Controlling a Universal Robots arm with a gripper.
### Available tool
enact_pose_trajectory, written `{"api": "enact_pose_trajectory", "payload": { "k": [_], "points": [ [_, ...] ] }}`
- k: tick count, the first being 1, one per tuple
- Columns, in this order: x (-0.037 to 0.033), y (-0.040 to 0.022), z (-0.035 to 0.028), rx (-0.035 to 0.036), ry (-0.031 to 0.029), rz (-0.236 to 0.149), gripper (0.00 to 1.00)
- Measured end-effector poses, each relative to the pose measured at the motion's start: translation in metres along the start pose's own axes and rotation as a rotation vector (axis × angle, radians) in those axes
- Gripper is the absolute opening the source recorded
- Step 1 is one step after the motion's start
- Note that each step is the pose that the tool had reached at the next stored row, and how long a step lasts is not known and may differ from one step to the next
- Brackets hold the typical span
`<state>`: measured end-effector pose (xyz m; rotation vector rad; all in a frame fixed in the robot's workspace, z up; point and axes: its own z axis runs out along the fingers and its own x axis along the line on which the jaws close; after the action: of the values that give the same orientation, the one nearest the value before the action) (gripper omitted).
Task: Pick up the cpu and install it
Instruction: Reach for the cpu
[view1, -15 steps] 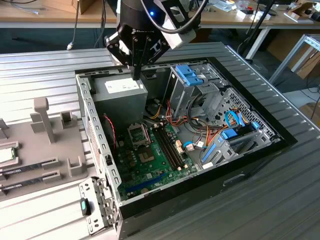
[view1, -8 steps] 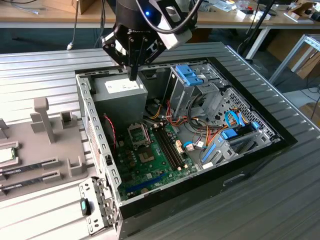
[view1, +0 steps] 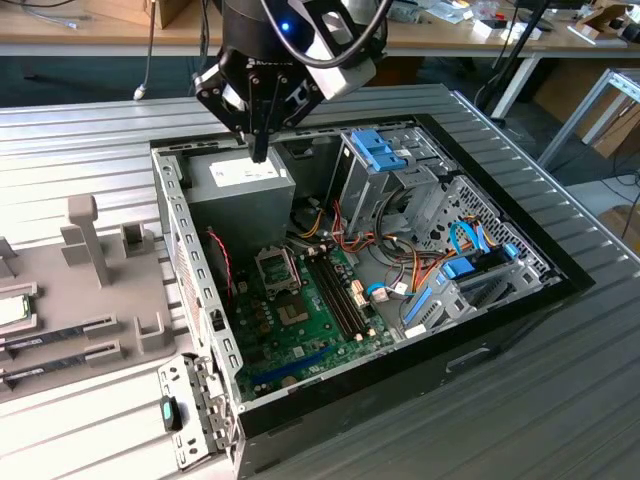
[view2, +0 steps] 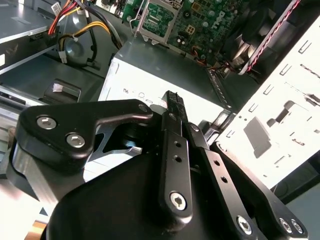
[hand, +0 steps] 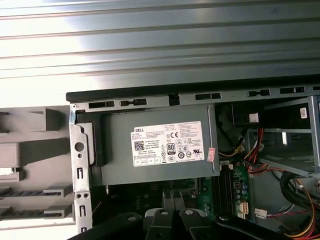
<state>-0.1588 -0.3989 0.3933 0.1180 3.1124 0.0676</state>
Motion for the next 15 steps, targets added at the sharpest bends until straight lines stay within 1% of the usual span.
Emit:
{"api": "enact_pose_trajectory", "payload": {
  "k": [15],
  "points": [
    [0.0109,-0.0008,-0.0003,0.0,0.0,0.0,0.11]
  ]
}}
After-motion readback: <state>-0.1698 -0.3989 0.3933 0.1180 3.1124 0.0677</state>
